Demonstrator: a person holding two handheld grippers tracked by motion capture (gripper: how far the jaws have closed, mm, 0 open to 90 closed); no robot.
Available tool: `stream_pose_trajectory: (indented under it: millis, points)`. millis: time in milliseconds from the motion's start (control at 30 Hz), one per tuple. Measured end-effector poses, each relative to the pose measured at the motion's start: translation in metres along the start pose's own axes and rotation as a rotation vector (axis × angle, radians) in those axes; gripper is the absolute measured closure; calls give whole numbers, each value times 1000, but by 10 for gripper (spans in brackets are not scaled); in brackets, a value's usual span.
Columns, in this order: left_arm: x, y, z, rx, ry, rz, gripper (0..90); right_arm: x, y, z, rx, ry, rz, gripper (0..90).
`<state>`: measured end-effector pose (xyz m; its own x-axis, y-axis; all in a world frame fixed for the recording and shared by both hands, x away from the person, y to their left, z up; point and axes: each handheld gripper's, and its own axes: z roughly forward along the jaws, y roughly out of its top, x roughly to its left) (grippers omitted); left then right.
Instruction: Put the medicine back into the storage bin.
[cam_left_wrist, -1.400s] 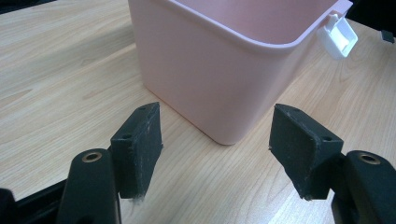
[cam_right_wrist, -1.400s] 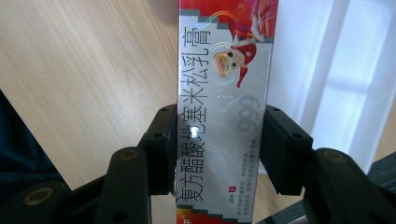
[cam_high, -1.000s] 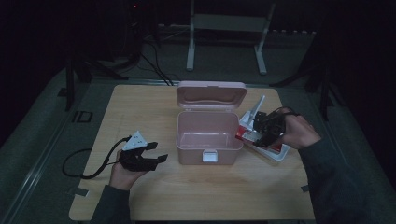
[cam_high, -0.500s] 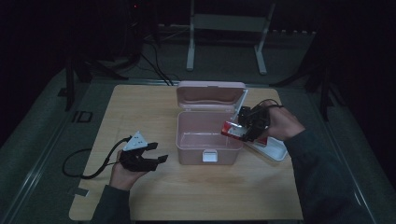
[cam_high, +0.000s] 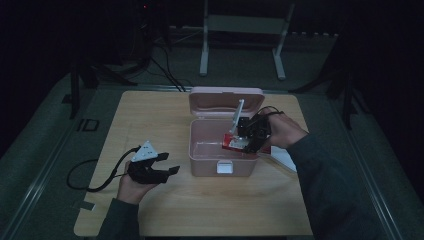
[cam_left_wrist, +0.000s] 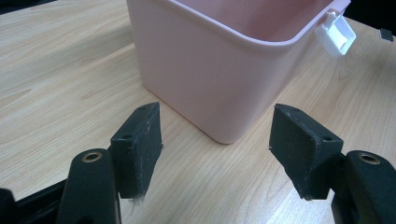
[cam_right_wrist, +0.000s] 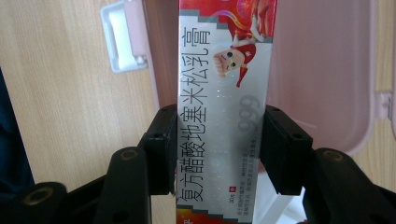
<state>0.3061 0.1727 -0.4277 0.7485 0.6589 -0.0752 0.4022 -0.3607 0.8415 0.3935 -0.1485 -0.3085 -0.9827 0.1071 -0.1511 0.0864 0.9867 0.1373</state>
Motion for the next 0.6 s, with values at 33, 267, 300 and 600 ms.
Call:
stream_pose_trajectory:
  millis: [33,267,300,600]
  points:
    - [0,0,0,0,-1,1,343,1,2,1,4,0,-7,513]
    - [0,0,1,2,0,-1,343,-3,13,12,10,24,-34,513]
    - [-1,0,1,2,-1,-1,343,-3,14,13,13,25,-33,513]
    - [0,-1,1,3,-2,0,343,-4,30,17,11,34,-78,513]
